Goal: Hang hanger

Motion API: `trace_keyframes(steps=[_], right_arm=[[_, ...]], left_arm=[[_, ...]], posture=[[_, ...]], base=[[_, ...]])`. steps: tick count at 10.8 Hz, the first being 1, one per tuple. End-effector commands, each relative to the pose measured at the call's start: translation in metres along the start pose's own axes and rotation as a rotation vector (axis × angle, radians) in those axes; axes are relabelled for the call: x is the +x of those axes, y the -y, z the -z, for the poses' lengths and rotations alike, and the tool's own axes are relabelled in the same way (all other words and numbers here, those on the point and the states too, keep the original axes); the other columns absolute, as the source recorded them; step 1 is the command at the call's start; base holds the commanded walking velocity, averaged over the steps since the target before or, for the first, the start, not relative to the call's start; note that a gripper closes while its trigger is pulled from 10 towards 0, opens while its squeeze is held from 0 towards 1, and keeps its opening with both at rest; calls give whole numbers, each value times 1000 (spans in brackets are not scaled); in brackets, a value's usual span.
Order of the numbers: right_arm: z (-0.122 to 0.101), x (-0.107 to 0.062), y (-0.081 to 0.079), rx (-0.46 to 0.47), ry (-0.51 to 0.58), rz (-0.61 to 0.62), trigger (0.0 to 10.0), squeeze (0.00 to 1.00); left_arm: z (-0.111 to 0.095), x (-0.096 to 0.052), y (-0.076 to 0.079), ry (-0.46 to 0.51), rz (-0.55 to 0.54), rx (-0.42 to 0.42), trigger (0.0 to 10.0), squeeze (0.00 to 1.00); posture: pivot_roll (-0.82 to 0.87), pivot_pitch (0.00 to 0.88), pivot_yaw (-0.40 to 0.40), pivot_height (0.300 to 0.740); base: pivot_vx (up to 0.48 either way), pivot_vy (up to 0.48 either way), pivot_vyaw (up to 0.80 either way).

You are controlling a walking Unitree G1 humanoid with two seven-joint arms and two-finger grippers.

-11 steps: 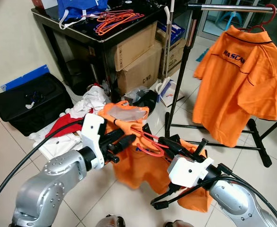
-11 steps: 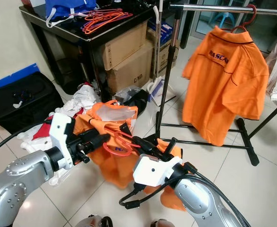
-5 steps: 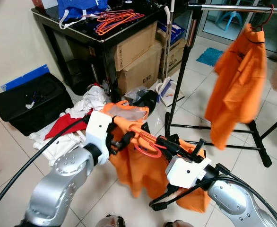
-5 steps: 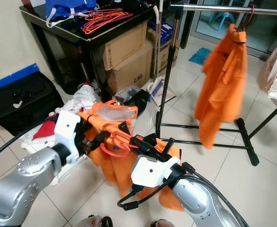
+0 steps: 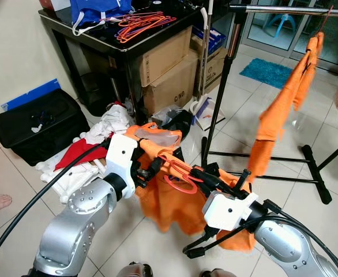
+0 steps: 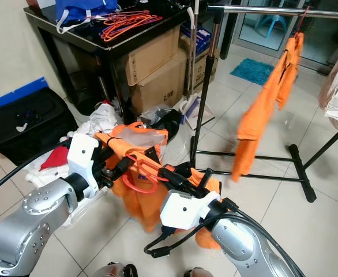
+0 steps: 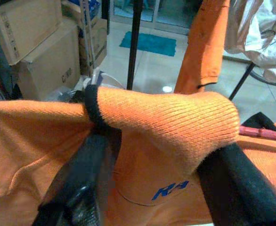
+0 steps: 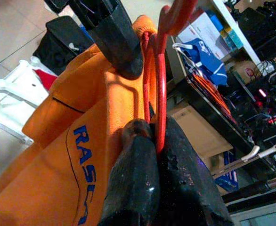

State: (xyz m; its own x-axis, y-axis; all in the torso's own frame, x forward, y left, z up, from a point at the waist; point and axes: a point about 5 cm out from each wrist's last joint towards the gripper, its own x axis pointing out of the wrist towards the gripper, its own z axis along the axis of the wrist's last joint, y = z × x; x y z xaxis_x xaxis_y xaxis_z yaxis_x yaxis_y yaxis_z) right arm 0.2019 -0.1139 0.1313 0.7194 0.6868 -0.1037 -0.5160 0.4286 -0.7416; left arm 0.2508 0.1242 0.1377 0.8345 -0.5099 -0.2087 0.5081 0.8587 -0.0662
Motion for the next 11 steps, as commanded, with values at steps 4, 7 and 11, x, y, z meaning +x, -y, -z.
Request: trace_keyframes(steps=[4,7,11], right_arm=[[-7,-1,5,-39,40,10,10000,0],[-5,-1,4,-45,29,2,10000,0],[19,-12,-2,-21,-91,-53,10000,0]], left_arm=[[2,-4,-3,6,-6,0,0,0],[0,-6,-4,12,17,-3,0,0],[-26,-16,-27,30,68,18,0,0]], posture=[[-17,78,67,740],[-18,80,68,740],[-17,84,64,740]], base=[[0,0,0],[0,0,0],[0,0,0]])
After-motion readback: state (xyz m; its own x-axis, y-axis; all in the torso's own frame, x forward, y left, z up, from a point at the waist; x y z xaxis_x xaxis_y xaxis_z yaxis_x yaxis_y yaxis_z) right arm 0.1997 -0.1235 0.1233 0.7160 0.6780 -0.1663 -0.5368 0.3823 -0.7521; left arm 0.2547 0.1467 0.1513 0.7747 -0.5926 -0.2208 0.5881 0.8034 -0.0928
